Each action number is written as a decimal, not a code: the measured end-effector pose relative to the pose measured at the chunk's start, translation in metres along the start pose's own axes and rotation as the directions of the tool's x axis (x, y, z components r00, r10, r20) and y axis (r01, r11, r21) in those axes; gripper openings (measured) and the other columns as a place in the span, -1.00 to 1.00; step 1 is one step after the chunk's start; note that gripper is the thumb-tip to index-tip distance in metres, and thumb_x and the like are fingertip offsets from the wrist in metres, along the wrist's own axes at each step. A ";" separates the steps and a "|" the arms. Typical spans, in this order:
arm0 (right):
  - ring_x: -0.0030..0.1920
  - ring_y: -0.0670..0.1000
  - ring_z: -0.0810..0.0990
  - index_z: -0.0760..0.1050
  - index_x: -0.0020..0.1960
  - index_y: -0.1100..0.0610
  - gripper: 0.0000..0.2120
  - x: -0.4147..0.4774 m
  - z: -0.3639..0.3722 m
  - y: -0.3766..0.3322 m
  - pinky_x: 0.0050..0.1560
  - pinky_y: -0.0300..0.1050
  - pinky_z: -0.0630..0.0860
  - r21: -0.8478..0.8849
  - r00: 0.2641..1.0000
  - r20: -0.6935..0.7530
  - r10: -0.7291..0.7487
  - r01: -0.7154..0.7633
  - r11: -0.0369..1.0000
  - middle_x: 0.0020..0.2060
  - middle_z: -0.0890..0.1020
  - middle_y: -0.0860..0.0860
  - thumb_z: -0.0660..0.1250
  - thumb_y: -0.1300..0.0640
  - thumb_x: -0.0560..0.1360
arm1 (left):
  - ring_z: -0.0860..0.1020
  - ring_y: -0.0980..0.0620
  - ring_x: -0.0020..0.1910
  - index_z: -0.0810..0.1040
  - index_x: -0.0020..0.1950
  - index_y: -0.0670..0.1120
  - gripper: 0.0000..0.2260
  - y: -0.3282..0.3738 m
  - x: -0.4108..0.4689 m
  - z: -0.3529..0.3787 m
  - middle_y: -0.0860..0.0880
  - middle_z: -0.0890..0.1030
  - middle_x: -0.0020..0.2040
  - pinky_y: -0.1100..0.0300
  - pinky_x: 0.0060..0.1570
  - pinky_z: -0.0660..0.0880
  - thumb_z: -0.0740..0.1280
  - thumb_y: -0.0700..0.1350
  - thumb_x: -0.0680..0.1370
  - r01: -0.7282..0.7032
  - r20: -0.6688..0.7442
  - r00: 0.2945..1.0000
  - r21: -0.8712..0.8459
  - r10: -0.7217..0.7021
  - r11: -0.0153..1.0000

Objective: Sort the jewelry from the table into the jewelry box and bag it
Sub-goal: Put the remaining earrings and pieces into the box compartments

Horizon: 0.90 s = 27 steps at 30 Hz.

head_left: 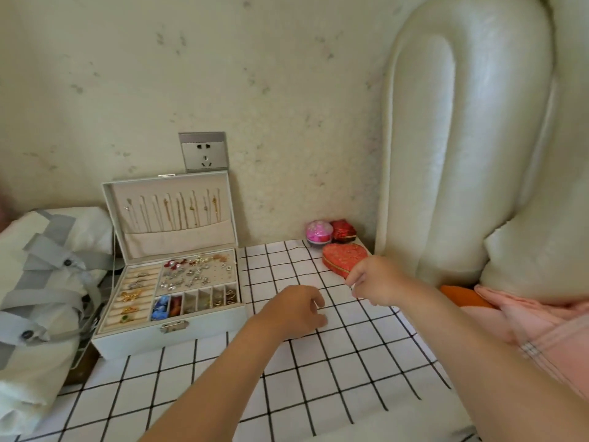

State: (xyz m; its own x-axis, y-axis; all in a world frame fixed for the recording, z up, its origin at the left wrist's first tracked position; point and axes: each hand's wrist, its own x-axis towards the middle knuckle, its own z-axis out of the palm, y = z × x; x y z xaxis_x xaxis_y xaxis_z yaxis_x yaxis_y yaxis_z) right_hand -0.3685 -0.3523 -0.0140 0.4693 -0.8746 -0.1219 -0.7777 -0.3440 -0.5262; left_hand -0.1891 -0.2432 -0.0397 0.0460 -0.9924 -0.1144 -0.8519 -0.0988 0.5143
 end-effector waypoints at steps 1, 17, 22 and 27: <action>-0.19 -0.02 0.59 0.58 -0.26 -0.15 -0.74 0.001 0.000 0.007 -0.16 -0.18 0.53 0.028 1.000 -0.027 0.015 -0.014 1.000 -0.05 0.64 -0.04 0.51 0.20 0.40 | 0.54 0.11 -0.03 0.59 0.12 0.05 -0.73 0.000 0.000 0.004 0.11 0.59 -0.03 0.15 0.04 0.54 0.45 0.08 0.46 0.000 -0.012 1.000 -0.003 0.000 1.000; 0.00 -0.07 0.64 0.69 0.06 -0.05 -0.82 0.020 0.010 0.040 0.12 -0.10 0.58 0.059 0.997 -0.045 -0.056 0.058 0.997 -0.01 0.70 -0.07 0.51 0.09 0.46 | 0.58 0.17 -0.15 0.66 -0.11 0.01 -0.95 0.012 0.036 0.018 0.10 0.63 -0.15 0.27 -0.08 0.54 0.47 -0.10 0.45 -0.056 -0.052 0.997 -0.054 0.053 0.997; -0.04 -0.09 0.62 0.72 -0.03 -0.07 -0.90 0.023 0.013 0.026 0.04 -0.11 0.58 -0.049 0.994 -0.043 -0.100 0.098 0.994 -0.08 0.71 -0.13 0.48 0.05 0.47 | 0.59 0.13 -0.14 0.66 -0.15 0.00 -0.96 0.009 0.048 0.014 0.08 0.65 -0.15 0.29 -0.14 0.52 0.49 -0.10 0.45 -0.036 -0.083 0.996 -0.085 0.029 0.996; -0.08 -0.03 0.64 0.71 -0.15 -0.06 -0.93 0.027 0.019 0.019 -0.02 -0.10 0.58 -0.097 0.999 -0.032 -0.042 0.038 0.995 -0.14 0.71 -0.08 0.46 0.06 0.48 | 0.60 0.08 -0.13 0.64 -0.21 0.06 -0.93 -0.001 0.053 0.005 0.05 0.66 -0.18 0.15 -0.11 0.55 0.50 -0.06 0.43 0.005 -0.128 0.992 -0.138 -0.023 0.990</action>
State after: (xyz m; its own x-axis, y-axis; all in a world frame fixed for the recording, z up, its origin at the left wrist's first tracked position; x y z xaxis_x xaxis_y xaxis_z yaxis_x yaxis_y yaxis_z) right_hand -0.3626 -0.3755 -0.0427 0.4875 -0.8701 -0.0726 -0.7962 -0.4089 -0.4460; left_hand -0.1881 -0.2952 -0.0504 0.1319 -0.9911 -0.0167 -0.7716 -0.1132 0.6259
